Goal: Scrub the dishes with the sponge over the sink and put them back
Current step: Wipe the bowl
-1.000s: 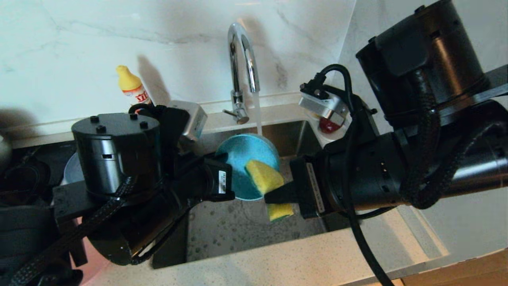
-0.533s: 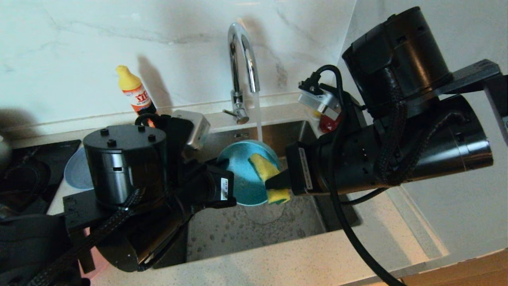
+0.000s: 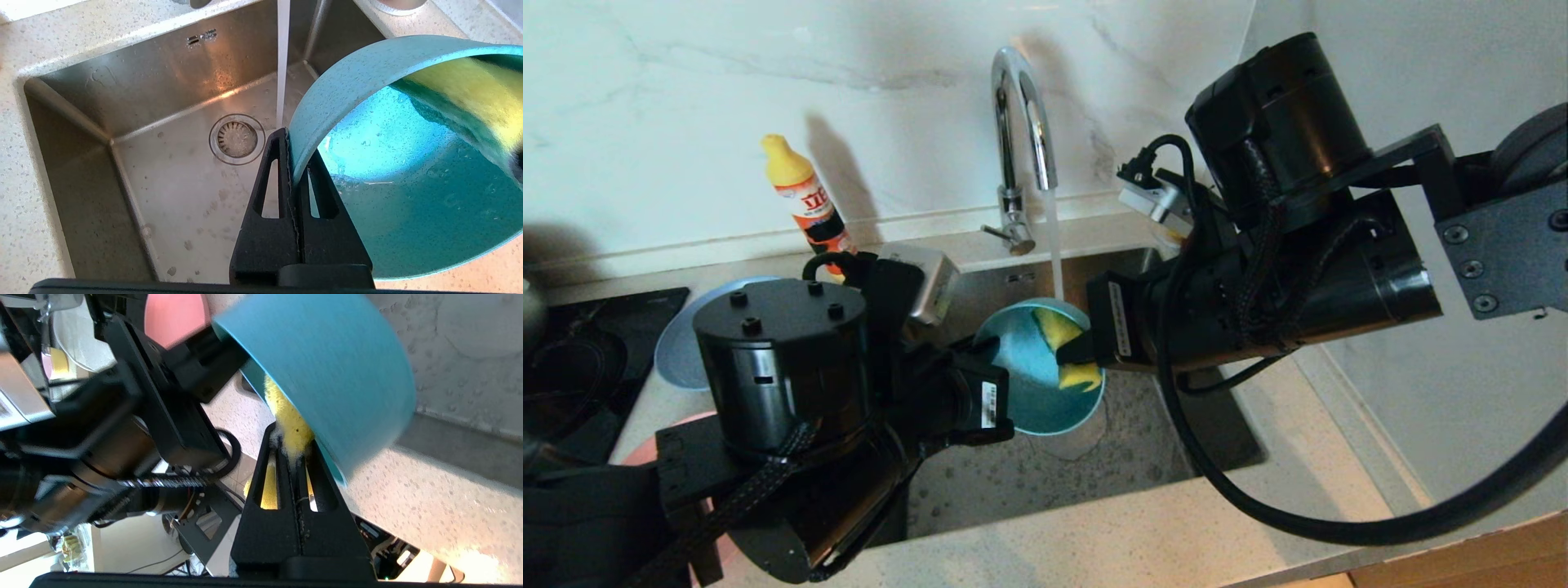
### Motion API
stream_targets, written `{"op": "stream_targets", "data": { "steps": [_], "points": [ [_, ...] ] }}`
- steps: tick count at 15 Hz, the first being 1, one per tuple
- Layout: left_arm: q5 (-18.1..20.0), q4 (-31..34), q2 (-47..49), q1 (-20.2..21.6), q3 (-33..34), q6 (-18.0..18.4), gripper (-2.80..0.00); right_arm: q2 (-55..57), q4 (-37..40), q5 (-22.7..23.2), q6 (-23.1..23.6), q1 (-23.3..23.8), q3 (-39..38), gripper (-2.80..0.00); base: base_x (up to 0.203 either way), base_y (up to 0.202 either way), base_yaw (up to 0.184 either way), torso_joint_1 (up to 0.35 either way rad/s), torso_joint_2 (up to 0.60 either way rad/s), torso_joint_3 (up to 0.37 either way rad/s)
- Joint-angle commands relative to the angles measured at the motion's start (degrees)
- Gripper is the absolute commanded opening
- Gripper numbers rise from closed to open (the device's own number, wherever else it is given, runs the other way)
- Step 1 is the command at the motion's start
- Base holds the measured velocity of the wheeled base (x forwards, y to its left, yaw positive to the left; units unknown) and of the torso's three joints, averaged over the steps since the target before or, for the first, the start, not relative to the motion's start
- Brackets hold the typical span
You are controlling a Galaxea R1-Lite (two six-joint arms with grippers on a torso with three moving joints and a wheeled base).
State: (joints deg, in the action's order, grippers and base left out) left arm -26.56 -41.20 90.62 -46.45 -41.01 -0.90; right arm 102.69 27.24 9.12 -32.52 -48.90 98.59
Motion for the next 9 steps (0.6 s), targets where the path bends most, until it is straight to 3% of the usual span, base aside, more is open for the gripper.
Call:
{"op": "stream_targets", "data": {
  "steps": [1,9],
  "points": [
    [-0.16,-0.19,0.25,-0.32,0.23,-0.06,-2.8,0.75,0.23,0.02,-0.17,0.09,1.8,-2.8,0.0,0.0,0.0,0.0,0.0,0.0],
    [-0.33,-0.28,-0.18,-0.75,-0.29,-0.15,-2.8,-2.2,6.2,-0.08,0.08,1.61,1.9,-2.8,0.0,0.0,0.0,0.0,0.0,0.0]
  ]
}}
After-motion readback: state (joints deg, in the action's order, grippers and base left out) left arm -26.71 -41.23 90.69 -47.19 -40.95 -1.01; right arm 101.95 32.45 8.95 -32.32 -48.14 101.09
